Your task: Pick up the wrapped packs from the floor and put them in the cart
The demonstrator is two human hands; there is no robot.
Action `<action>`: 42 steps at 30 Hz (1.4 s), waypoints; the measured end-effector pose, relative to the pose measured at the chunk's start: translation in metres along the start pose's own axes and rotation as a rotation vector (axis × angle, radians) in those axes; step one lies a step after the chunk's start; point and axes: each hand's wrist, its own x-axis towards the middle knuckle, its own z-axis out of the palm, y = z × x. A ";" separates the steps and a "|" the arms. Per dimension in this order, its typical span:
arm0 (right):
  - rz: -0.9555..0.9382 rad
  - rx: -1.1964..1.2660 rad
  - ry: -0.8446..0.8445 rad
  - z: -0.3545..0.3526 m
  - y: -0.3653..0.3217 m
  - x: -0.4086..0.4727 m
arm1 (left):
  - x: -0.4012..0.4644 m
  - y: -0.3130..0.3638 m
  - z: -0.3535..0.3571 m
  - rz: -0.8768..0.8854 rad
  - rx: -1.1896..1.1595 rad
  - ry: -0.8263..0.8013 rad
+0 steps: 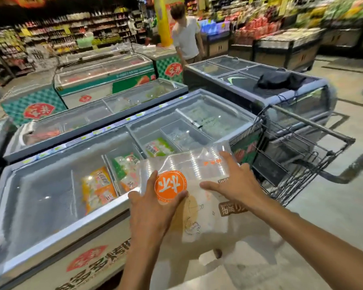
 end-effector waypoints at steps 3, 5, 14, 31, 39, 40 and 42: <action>0.008 -0.041 0.001 -0.009 0.023 0.052 | 0.037 0.020 0.038 0.011 -0.014 -0.014; 0.012 -0.055 -0.023 -0.012 0.034 0.090 | 0.068 0.028 0.062 -0.012 -0.019 -0.048; 0.076 -0.122 -0.080 -0.026 0.095 0.220 | 0.170 0.080 0.159 -0.094 -0.023 -0.171; -0.012 -0.091 -0.238 -0.003 0.196 0.478 | 0.313 0.140 0.346 -0.387 -0.005 -0.055; 0.100 -0.136 -0.434 0.060 0.254 0.504 | 0.319 0.105 0.404 -0.521 0.032 -0.173; 0.133 -0.131 -0.448 0.062 0.258 0.504 | 0.319 0.103 0.409 -0.520 0.032 -0.199; 0.178 -0.122 -0.459 0.069 0.267 0.504 | 0.321 0.102 0.419 -0.517 0.037 -0.213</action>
